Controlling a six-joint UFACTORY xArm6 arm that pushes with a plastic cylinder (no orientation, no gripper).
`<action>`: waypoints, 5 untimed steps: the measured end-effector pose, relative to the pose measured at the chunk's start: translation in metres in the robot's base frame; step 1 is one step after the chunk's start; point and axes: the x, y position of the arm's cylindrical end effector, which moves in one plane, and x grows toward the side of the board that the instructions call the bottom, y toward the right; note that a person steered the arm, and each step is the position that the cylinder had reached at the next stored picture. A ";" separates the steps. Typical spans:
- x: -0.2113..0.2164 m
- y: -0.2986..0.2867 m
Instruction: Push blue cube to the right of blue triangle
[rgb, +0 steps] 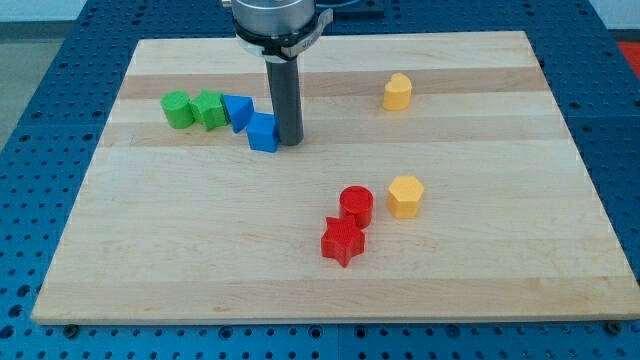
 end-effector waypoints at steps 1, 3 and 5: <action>0.004 0.006; 0.082 -0.016; 0.017 -0.028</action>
